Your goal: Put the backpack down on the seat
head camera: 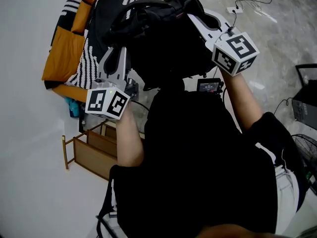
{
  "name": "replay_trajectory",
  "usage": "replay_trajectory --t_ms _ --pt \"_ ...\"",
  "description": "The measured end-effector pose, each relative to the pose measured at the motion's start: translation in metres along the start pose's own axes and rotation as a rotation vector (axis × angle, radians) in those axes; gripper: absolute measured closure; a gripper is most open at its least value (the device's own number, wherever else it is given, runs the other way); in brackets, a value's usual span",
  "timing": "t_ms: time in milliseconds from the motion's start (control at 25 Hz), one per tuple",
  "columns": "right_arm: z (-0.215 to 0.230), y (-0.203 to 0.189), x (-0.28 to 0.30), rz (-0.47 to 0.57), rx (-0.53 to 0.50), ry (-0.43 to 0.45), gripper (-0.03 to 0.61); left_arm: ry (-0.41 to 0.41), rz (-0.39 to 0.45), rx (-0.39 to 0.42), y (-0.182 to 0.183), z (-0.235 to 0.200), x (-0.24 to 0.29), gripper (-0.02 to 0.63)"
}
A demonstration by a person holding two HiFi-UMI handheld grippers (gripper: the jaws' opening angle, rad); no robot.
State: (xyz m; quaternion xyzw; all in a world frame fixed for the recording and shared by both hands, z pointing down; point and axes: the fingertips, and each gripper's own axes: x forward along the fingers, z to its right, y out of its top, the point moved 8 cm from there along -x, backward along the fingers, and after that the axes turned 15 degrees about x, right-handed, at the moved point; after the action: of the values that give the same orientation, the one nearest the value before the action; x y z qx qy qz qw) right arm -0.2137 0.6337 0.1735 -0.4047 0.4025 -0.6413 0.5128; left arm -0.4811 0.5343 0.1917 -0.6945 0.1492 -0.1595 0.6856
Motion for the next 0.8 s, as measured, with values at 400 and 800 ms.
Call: replay_trajectory --t_ms 400,800 --pt "0.125 -0.039 0.024 0.018 0.04 0.02 0.532 -0.005 -0.022 0.046 -0.065 0.015 0.102 0.561" --pt "0.214 -0.037 0.09 0.023 0.083 0.015 0.532 -0.025 -0.053 0.054 -0.091 -0.026 0.204 0.561"
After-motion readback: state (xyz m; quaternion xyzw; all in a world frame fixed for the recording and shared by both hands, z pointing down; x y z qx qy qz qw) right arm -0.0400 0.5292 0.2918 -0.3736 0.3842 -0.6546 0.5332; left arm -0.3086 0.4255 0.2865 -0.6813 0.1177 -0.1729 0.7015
